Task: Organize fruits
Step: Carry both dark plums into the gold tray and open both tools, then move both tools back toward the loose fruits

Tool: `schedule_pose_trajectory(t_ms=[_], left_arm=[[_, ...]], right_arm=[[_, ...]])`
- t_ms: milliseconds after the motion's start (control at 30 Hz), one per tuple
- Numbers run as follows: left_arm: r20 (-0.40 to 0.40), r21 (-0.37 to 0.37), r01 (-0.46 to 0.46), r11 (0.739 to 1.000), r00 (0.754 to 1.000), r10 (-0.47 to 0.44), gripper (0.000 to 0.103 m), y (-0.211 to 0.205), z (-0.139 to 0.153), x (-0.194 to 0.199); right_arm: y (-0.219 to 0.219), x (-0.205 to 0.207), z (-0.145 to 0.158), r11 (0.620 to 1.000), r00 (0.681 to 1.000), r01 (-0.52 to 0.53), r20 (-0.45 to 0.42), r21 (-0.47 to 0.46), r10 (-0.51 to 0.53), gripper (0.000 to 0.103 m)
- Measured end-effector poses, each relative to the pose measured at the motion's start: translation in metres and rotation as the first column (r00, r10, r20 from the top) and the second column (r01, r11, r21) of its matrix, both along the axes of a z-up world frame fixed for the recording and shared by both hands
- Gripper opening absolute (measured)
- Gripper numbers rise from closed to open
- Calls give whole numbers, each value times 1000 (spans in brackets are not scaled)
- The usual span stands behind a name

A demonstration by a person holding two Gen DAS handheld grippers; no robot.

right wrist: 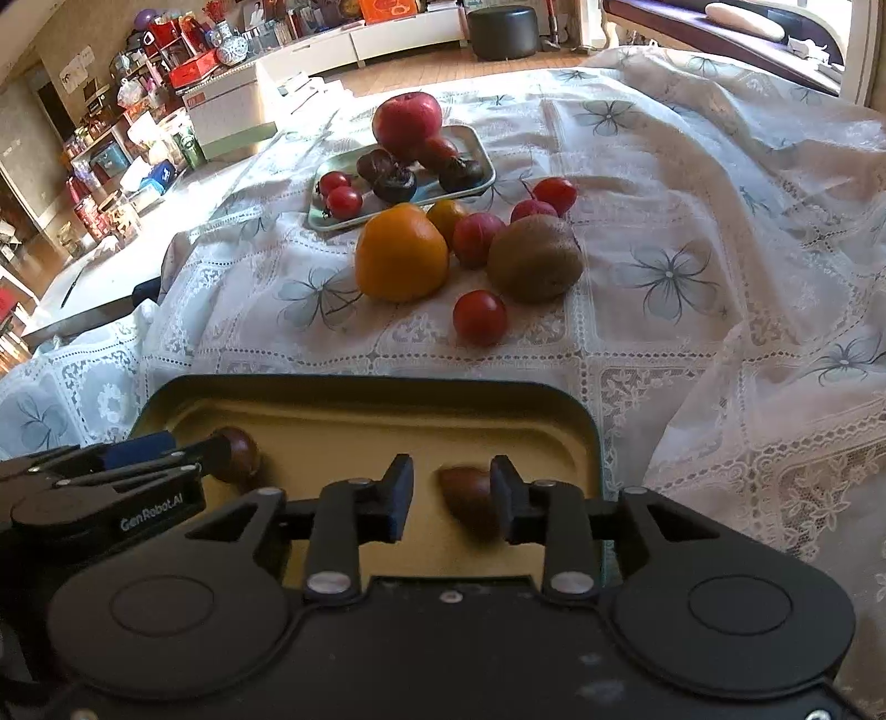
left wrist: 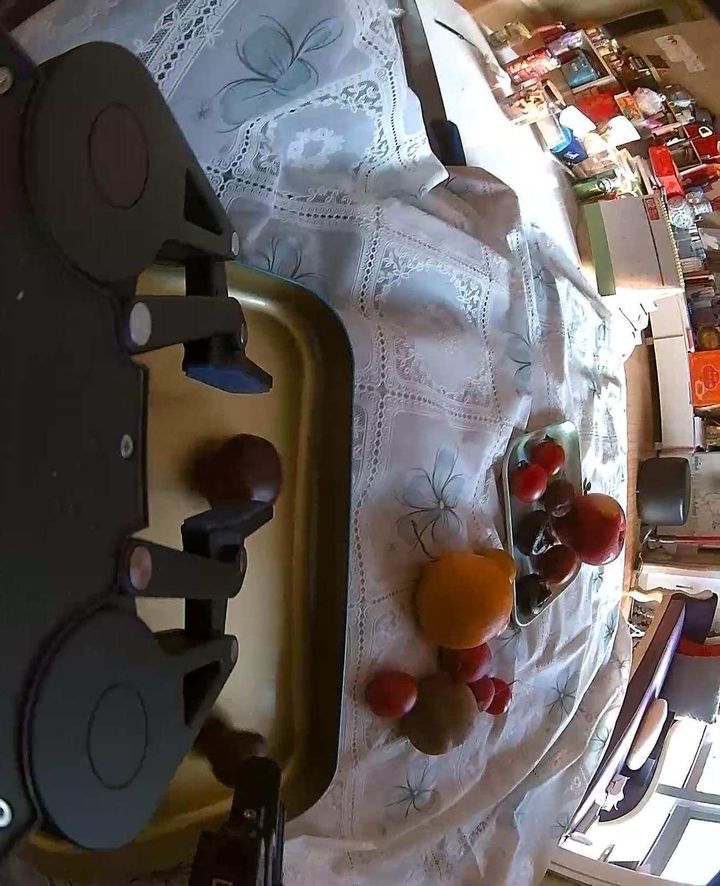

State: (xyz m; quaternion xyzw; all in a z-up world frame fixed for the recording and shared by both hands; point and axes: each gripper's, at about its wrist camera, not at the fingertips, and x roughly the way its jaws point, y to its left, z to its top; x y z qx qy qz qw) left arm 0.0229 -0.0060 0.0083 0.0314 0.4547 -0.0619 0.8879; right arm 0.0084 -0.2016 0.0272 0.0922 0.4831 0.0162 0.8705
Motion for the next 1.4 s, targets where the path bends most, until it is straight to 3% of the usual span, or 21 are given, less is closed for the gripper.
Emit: schedule_pose_trajectory(t_ms=[900, 1200, 1400], left_arm=[[-18, 18, 2, 1000, 1000, -2, 55, -5, -4, -4], [-22, 19, 4, 1000, 1000, -3, 55, -5, -4, -4], [-10, 28, 18, 999, 1000, -17, 55, -7, 0, 2]], right_arm=[[7, -1, -5, 1000, 1000, -20, -11, -14, 20, 40], [7, -2, -3, 1000, 1000, -18, 9, -25, 19, 42], [-4, 4, 10, 999, 997, 27, 74, -44, -24, 47]])
